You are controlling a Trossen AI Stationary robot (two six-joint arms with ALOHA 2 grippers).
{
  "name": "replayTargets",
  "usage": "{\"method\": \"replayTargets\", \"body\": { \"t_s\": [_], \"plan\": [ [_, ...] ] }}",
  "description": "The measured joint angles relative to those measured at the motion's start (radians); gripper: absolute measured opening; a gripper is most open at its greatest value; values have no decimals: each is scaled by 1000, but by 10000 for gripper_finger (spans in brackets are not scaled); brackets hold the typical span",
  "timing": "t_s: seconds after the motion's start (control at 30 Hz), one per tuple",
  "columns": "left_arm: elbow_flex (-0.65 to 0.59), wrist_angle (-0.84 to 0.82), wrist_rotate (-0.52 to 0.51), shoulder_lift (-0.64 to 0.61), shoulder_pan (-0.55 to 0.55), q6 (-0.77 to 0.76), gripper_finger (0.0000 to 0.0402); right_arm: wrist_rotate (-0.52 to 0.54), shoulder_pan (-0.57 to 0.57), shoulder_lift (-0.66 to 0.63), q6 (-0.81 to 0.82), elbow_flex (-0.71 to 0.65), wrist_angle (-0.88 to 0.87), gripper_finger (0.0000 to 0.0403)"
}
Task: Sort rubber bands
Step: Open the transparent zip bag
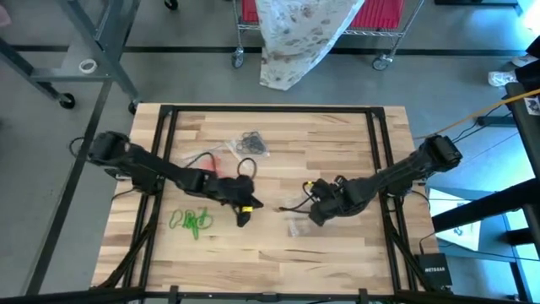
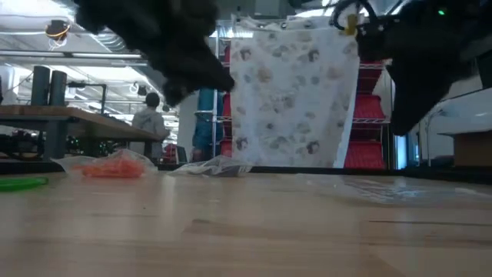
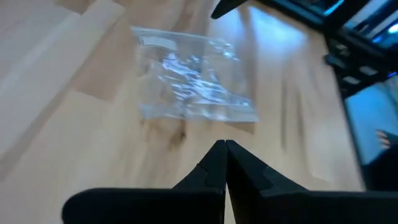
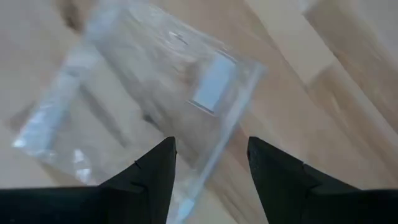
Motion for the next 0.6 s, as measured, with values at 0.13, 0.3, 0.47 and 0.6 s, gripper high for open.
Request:
{"method": "replayTargets", "body": {
  "t_s": [0.13,0.3,0.47,0.6],
  "plan": [
    [80,0,3,127,34,43,0,16,16,0,79,-64,66,193],
    [150,-2,35,254,67,85,0,-4,31,1,216,-162,189,193],
    [160,-51,102,271,78,145,0,-47,51,1,358,-247,357,193],
    [160,-92,108,254,60,184,0,-55,70,1,420,-287,467,193]
  ]
}}
